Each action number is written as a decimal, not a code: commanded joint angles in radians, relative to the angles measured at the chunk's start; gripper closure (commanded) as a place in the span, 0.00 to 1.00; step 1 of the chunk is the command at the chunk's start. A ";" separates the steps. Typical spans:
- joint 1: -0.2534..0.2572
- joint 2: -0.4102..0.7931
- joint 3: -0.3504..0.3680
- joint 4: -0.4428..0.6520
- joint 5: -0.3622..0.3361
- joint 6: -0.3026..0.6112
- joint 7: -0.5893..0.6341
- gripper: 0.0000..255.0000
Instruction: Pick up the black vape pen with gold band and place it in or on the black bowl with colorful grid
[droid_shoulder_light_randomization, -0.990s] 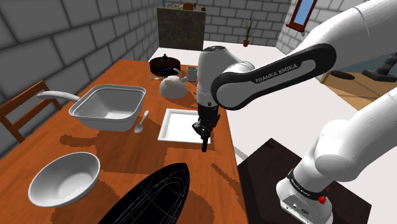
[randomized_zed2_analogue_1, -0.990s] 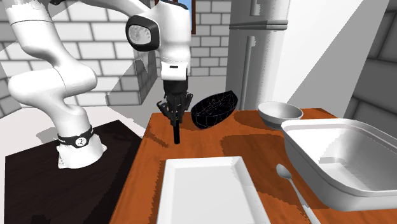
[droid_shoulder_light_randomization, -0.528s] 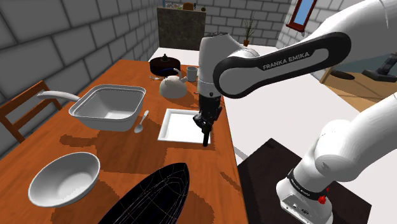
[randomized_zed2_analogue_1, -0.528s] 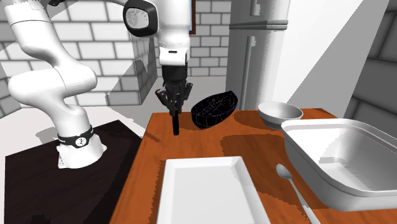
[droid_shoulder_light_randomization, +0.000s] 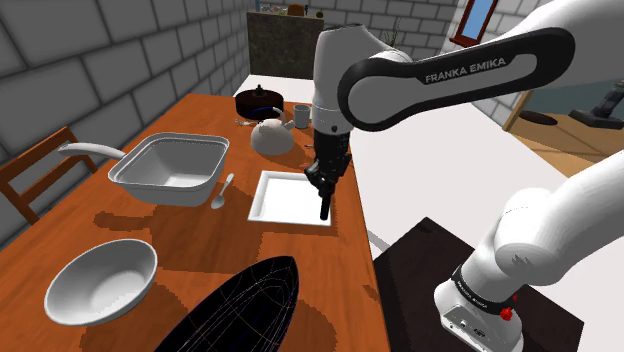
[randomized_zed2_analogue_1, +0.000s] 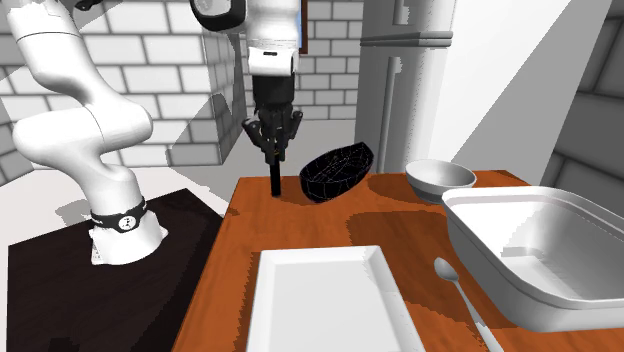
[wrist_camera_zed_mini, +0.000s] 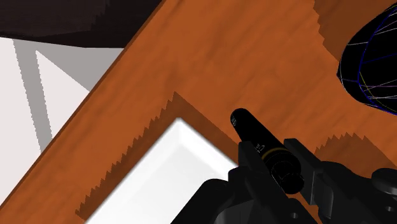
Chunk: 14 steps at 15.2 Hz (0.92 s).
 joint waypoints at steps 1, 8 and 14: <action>0.000 -0.010 -0.003 0.022 0.000 -0.032 0.001 1.00; -0.002 -0.025 -0.014 0.103 -0.004 -0.128 0.003 1.00; 0.035 0.037 0.077 0.189 0.008 -0.139 0.135 1.00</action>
